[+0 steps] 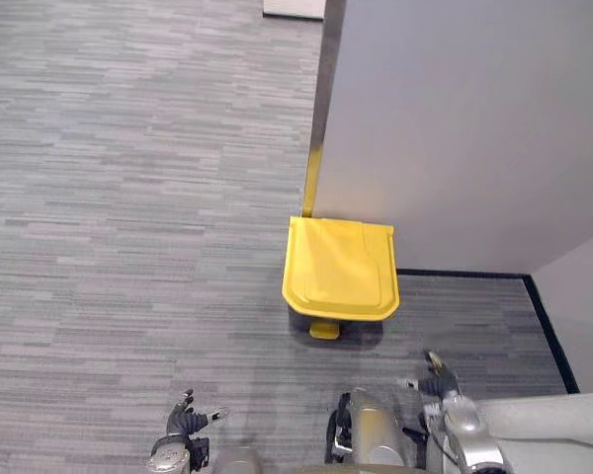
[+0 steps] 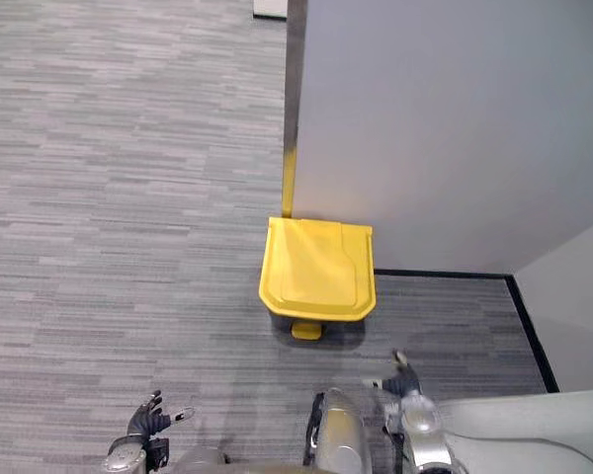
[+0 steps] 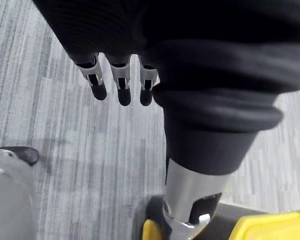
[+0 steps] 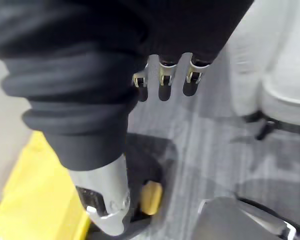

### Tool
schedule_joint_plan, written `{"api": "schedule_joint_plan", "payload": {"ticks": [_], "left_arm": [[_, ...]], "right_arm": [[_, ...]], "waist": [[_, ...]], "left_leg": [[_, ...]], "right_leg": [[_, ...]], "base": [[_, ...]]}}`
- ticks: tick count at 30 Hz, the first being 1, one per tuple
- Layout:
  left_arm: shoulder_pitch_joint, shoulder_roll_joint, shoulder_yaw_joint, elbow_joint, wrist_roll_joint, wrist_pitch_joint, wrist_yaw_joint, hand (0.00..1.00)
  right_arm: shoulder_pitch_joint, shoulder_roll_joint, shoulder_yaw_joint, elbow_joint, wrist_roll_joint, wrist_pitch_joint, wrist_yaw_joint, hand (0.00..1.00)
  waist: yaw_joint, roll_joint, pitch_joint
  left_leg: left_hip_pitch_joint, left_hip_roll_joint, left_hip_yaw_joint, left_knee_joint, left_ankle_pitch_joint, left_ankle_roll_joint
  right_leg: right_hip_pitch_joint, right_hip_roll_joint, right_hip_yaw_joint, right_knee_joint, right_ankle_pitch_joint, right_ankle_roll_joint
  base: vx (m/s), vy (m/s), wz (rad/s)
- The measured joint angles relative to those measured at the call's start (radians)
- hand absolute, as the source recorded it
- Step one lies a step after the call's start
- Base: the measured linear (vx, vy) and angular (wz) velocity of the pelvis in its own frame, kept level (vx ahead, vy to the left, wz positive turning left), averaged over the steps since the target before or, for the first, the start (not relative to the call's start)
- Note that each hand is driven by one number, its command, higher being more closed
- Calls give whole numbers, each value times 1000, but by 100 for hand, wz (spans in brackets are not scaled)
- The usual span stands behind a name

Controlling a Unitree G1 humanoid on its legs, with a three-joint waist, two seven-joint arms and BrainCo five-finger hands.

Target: Gather rubbish on tea table into small bin, then transfer packed bag to large trash can.

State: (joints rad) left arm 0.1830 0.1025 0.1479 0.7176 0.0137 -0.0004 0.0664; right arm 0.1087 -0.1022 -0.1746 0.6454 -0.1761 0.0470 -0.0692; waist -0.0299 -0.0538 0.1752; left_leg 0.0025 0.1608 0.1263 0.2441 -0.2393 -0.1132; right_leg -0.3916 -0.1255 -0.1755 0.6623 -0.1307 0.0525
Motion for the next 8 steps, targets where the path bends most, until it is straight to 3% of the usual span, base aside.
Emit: {"api": "schedule_joint_plan", "payload": {"ticks": [1, 2, 3, 4, 5, 8], "left_arm": [[5, -15, 2, -1, 0, -2, 1, 0], [-9, -28, -2, -3, 0, -3, 1, 0], [-30, -25, -6, 2, 1, -6, 2, 0], [-38, -33, -9, 6, 1, -6, 0, 0], [-54, -49, -10, 27, 2, -7, 1, 0], [-99, -46, -8, 88, -1, -6, 3, 0]], "right_arm": [[11, 6, -4, -1, 10, 1, -4, 0], [36, 17, -16, 4, 17, 1, -16, 0], [40, 19, -16, 46, 25, 0, -25, 0], [25, 12, -17, 62, 32, 0, -26, 0], [-12, 0, -22, 110, 50, -3, -36, 0], [-45, -7, -67, 197, 70, -2, -46, 0]], "waist": [[-1, 9, -6], [-11, -8, -14], [-7, -37, -33], [-2, -25, -34], [-1, 9, -35], [-9, 34, -46]], "left_leg": [[3, 14, 24, -23, 16, -8], [15, -8, 27, -53, 44, -11], [6, -33, 42, -88, 79, -17], [2, -26, 55, -96, 82, -21], [-9, 1, 68, -105, 91, -28], [-13, 13, 66, -149, 137, -14]], "right_leg": [[10, 8, 2, 5, -22, 4], [42, -27, 13, 57, -82, 0], [98, -20, 33, -99, -141, -1], [108, -2, 35, -152, -137, -7], [121, 40, 37, -227, -87, -26], [154, 74, 40, -350, -10, -35]], "base": [[-95, -102, -45], [-17, -216, -20], [-18, -165, -25], [-35, -142, -54], [-101, -51, -48], [-128, -18, -18]]}}
